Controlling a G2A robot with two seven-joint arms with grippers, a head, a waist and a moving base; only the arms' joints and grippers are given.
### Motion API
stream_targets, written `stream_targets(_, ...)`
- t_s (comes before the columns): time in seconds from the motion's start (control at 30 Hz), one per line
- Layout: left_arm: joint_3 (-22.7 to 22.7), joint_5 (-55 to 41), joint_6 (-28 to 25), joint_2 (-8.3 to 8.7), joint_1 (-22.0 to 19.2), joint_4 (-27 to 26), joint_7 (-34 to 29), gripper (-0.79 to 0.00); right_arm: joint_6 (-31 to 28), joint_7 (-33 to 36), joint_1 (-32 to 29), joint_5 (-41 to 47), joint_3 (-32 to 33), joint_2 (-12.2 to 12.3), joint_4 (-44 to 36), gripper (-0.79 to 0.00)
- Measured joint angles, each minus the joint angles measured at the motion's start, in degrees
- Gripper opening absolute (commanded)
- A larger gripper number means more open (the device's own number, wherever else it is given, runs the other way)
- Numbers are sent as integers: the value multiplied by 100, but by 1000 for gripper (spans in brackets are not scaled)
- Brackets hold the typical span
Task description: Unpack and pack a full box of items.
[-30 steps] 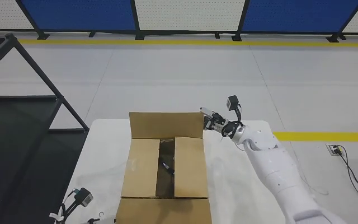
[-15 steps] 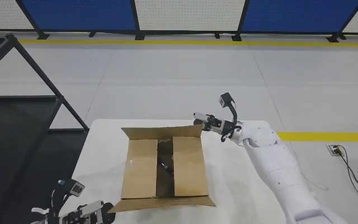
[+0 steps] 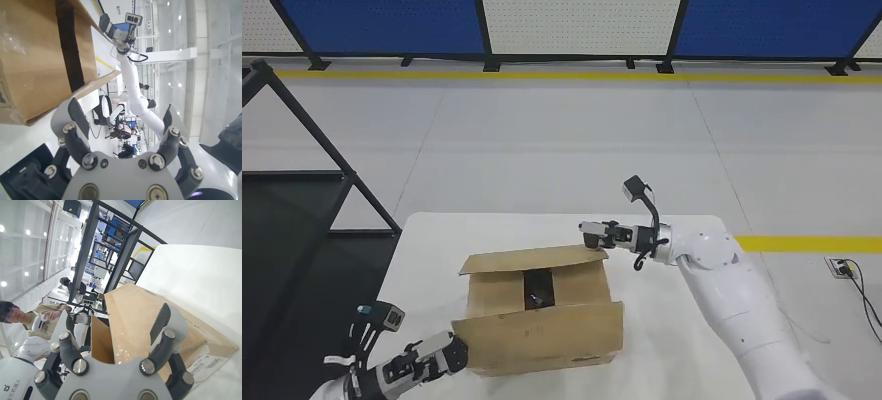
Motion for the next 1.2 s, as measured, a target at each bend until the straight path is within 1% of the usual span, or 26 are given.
stream_targets(0.17, 150, 231, 30, -6, -17, 4, 350, 0, 221, 21, -229, -154, 80, 96, -471, 0)
stream_targets(0.27, 219, 397, 48, -6, -12, 8, 513, 0, 490, 120, -368, -191, 157, 163, -749, 0)
stream_targets(0.37, 283, 497, 64, -7, -11, 16, 622, 0, 1025, 223, -491, -140, 256, 229, -978, 0)
stream_targets(0.5, 329, 573, 74, -6, -11, -15, 730, 0, 1959, 348, -633, -182, 337, 310, -1256, 0)
stream_targets(0.6, 368, 616, 83, -5, -4, -39, 786, 0, 2388, 437, -752, -40, 391, 346, -1431, 0)
stream_targets(0.73, 422, 760, 241, -3, -16, -46, 949, 0, 2649, 544, -870, 57, 441, 391, -1593, 0)
stream_targets(0.93, 505, 759, 397, -8, -64, -58, 1151, 0, 2789, 674, -1045, 235, 525, 455, -1807, 0)
stream_targets(1.2, 608, 819, 554, -5, -94, -54, 1217, 0, 2903, 792, -1186, 368, 497, 508, -1944, 0)
